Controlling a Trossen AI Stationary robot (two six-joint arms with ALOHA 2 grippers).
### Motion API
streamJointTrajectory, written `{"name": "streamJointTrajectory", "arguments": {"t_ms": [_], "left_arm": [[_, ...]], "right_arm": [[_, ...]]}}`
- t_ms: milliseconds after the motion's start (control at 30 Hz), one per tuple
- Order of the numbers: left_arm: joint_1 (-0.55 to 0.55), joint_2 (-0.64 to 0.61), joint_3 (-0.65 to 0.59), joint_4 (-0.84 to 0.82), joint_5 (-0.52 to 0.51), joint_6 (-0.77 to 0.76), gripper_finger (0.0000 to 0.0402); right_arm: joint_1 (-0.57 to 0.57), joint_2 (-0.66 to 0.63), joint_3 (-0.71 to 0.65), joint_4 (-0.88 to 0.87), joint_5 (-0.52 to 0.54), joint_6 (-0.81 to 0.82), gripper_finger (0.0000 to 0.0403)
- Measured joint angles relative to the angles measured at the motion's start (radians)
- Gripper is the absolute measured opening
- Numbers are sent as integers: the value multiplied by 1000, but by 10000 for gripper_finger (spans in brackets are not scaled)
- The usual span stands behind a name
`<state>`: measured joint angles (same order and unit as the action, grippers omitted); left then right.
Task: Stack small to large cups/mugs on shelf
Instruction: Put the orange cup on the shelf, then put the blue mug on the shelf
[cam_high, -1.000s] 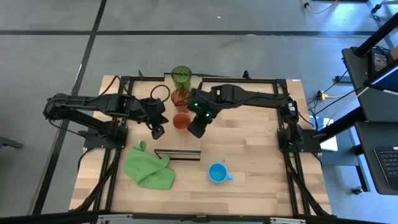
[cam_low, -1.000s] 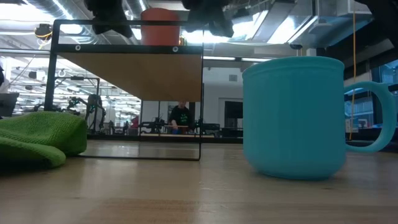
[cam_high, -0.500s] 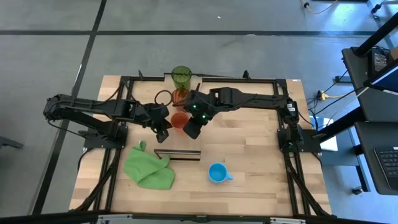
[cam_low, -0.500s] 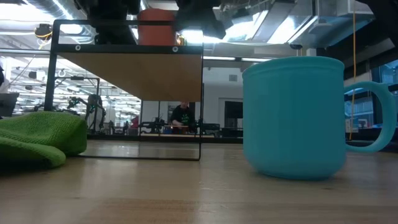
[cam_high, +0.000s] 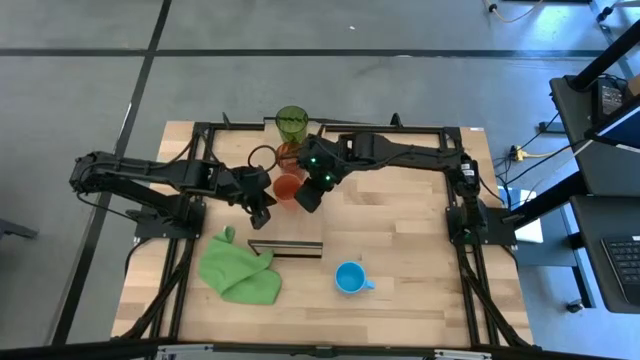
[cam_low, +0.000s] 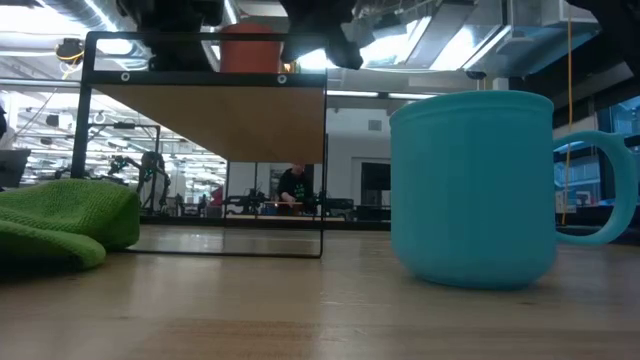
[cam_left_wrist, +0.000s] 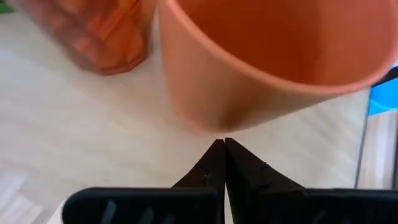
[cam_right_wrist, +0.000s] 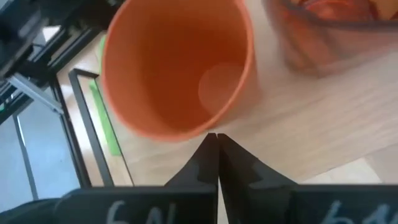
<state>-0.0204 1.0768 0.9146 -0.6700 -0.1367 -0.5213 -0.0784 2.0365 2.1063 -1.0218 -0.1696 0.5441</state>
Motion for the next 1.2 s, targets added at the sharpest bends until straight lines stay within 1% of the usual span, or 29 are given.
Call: {"name": "streamJointTrajectory", "arguments": {"t_ms": [267,400,567,667,767,867,1000,1100,1200], "left_arm": [[0,-49,0,-52,-47,-1,0],[0,-90,0,-84,-64,-30,0],[-14,-154,0,-96,-64,-69,0],[-44,-188,0,-65,-60,-58,0],[-74,-219,0,-47,-64,-53,0],[-102,-243,0,-49,-65,-36,0],[-141,-284,-15,-45,-64,18,0],[-156,-323,-51,-46,-64,44,0],[-158,-380,-110,-45,-64,47,0]], "right_arm": [[2,0,0,-52,10,-24,5],[2,0,0,-153,11,-55,12],[46,-22,0,-337,12,-174,26],[80,-55,0,-394,12,-232,37],[105,-105,0,-427,19,-232,58],[139,-165,0,-442,38,-167,88],[223,-224,2,-436,160,-6,141],[294,-221,-2,-437,244,138,180],[355,-213,-70,-416,282,278,207]]}}
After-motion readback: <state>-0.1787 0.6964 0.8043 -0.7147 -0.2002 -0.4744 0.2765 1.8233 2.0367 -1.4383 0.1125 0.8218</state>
